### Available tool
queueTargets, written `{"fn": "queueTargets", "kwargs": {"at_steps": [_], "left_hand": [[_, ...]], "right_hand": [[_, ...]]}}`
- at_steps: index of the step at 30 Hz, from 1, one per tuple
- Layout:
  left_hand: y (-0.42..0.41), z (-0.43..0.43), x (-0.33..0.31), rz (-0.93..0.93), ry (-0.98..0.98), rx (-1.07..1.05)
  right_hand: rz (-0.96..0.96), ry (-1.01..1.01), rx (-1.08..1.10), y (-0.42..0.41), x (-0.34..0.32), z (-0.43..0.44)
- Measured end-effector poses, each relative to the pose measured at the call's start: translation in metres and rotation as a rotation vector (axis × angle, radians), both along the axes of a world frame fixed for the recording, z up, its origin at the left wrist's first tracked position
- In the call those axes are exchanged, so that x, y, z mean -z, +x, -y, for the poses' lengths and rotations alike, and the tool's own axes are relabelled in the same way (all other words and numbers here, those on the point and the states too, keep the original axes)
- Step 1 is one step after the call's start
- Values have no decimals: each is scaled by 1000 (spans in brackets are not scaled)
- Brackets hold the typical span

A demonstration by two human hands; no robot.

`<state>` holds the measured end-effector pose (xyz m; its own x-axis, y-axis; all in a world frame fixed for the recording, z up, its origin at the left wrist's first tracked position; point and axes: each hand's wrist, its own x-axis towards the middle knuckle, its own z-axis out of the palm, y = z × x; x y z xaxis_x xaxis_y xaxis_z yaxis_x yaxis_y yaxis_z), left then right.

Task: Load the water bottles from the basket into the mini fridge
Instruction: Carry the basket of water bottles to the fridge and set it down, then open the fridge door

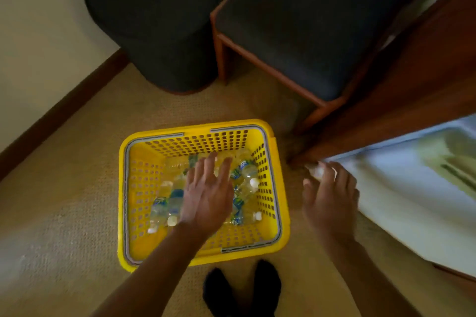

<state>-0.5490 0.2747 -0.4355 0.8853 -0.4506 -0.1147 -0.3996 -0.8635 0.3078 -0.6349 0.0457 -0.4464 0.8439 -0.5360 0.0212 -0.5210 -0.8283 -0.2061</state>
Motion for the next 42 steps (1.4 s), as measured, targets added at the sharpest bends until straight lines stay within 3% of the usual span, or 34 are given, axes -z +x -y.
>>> {"fn": "queueTargets", "kwargs": {"at_steps": [7, 10, 14, 19, 24, 30, 36, 42], "left_hand": [[-51, 166, -109, 91, -307, 471], [-58, 219, -128, 131, -251, 553], [-64, 252, -135, 135, -74, 645], [-79, 250, -137, 69, -113, 585], [-81, 241, -139, 210, -115, 597], [-95, 194, -135, 263, -119, 798], [-136, 153, -124, 62, -109, 927], [-199, 120, -125, 40, -133, 1128]], "right_hand": [[215, -246, 241, -68, -112, 79], [89, -215, 254, -80, -134, 115], [-17, -200, 117, -98, -121, 130], [-16, -179, 140, -99, -120, 131], [-9, -129, 137, -110, -119, 113], [-10, -64, 139, -154, -121, 67], [-93, -18, 143, -206, -132, 29], [-110, 87, 195, -269, -146, -6]]}}
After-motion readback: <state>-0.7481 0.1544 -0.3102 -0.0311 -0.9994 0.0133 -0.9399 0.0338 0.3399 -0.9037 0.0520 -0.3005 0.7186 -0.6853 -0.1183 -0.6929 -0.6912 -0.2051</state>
